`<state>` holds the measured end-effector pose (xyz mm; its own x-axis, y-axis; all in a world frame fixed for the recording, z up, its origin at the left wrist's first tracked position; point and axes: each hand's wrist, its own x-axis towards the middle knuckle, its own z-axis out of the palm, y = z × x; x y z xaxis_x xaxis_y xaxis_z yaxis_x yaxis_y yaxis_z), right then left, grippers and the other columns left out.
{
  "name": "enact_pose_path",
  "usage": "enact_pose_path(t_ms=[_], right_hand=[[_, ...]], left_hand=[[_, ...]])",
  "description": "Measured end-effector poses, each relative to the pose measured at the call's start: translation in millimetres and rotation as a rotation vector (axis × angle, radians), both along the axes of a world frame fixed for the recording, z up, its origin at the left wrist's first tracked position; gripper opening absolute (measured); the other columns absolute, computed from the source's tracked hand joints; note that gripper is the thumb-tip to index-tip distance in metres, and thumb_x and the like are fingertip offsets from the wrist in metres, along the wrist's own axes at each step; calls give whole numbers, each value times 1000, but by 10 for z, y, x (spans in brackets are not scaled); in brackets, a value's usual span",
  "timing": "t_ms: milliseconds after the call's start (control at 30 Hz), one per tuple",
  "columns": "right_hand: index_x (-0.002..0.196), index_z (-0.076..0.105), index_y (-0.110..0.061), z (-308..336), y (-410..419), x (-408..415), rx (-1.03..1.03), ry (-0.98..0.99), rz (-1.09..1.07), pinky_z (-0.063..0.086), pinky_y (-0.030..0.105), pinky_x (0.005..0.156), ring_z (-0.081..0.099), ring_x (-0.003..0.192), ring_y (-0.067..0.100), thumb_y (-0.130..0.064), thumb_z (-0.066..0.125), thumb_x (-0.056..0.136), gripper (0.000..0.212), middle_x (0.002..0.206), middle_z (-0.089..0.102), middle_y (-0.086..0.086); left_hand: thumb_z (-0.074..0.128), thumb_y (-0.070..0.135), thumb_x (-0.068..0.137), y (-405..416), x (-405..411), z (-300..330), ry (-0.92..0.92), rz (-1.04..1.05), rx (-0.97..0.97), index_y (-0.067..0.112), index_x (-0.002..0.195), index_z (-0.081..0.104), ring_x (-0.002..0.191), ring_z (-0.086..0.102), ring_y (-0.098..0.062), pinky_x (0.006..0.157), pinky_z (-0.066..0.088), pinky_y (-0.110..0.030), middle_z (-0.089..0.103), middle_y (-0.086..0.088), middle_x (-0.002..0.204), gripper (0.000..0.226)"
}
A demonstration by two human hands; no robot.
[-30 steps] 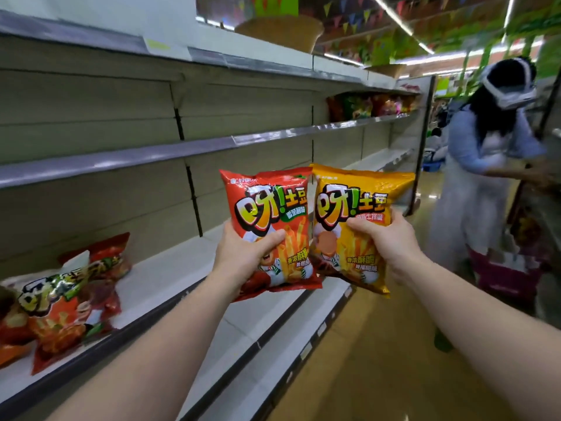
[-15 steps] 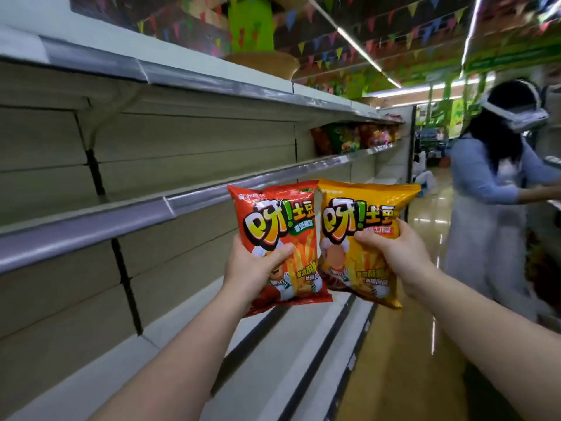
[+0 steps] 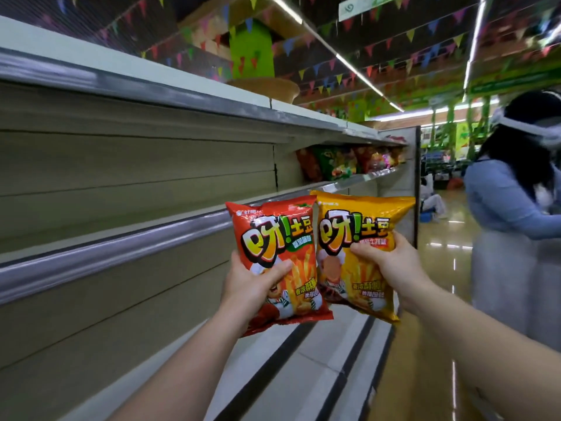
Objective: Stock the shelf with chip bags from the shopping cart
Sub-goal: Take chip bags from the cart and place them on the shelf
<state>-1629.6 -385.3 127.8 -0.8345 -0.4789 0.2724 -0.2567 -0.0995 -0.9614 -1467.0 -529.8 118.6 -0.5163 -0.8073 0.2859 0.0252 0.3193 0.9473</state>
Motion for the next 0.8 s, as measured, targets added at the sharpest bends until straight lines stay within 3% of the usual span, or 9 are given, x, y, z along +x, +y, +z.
enact_pose_path(t_ms=[233, 367, 500, 567, 700, 800], right_hand=[[113, 50, -22, 340, -320, -1299, -39, 39, 68, 49, 40, 83, 60, 85, 18, -23, 75, 76, 45, 93, 62, -3], [116, 52, -20, 513, -580, -1888, -79, 44, 85, 49, 39, 82, 61, 85, 18, -22, 75, 75, 47, 90, 63, -5], [113, 51, -22, 648, -851, -2430, -75, 65, 80, 49, 47, 90, 62, 97, 26, -28, 77, 73, 48, 105, 64, 4], [108, 51, -23, 704, -973, -2675, -87, 80, 83, 50, 47, 90, 62, 96, 26, -28, 76, 74, 43, 105, 65, 5], [105, 55, -22, 830, -1269, -3171, -119, 79, 86, 52, 47, 88, 65, 93, 27, -32, 78, 71, 42, 103, 67, 7], [97, 58, -21, 977, -1540, -3512, -128, 41, 109, 54, 45, 84, 67, 88, 30, -31, 78, 71, 34, 101, 69, 11]], left_hand=[[84, 39, 66, -227, -1237, 310, 40, 36, -24, 24, 125, 46, 105, 64, -21, 94, 51, -48, 63, 4, 119, 71], [85, 60, 44, -441, -1773, 575, 26, 54, -67, 30, 124, 52, 101, 67, -19, 90, 54, -47, 68, 8, 113, 92], [82, 73, 31, -750, -2310, 772, -4, 69, -85, 32, 115, 59, 96, 70, -21, 86, 55, -47, 71, 9, 106, 97], [81, 71, 33, -817, -2530, 886, -17, 83, -96, 28, 110, 62, 91, 70, -20, 85, 55, -44, 72, 7, 100, 90], [81, 53, 60, -1023, -2935, 1097, -66, 94, -105, 22, 91, 70, 83, 69, -17, 83, 55, -35, 73, 5, 86, 45], [82, 53, 49, -1202, -3177, 1262, -73, 41, -57, 18, 87, 73, 82, 72, -23, 86, 56, -40, 75, 1, 85, 52]])
